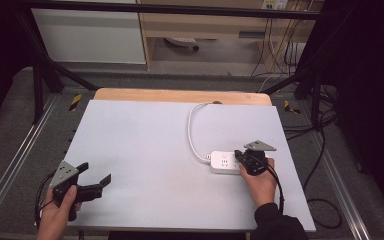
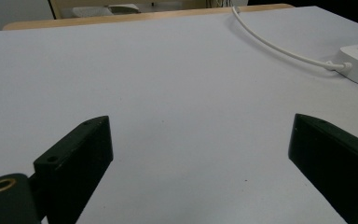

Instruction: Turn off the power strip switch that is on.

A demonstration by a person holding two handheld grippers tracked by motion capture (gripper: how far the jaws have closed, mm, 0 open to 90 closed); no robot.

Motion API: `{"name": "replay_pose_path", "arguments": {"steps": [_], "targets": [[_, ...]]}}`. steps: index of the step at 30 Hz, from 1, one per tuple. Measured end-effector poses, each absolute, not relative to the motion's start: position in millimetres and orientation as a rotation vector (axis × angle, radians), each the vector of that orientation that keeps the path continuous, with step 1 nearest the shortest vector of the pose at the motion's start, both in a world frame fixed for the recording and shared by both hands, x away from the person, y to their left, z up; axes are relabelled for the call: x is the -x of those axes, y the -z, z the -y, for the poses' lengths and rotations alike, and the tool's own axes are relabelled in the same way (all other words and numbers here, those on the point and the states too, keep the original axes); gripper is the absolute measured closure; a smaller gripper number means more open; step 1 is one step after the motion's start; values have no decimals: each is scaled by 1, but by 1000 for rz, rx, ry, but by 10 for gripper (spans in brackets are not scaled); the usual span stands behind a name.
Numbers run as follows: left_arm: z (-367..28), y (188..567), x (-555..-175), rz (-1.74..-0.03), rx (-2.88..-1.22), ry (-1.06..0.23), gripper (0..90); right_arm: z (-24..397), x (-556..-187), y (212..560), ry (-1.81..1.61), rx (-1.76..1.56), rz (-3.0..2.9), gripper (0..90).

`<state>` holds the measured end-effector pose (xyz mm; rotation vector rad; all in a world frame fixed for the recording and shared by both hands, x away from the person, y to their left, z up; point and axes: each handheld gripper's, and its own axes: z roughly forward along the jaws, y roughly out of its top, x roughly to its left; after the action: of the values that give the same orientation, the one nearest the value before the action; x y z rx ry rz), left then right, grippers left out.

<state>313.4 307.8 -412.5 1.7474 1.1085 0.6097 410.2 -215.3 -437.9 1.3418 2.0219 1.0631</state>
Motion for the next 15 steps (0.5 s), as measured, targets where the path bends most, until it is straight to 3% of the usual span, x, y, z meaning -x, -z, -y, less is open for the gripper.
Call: {"name": "replay_pose_path", "arguments": {"steps": [15], "targets": [[-308,413,-314,-1112,-1750,-611,63,215,-410,438,-1064,-1349,-2020,900]]}}
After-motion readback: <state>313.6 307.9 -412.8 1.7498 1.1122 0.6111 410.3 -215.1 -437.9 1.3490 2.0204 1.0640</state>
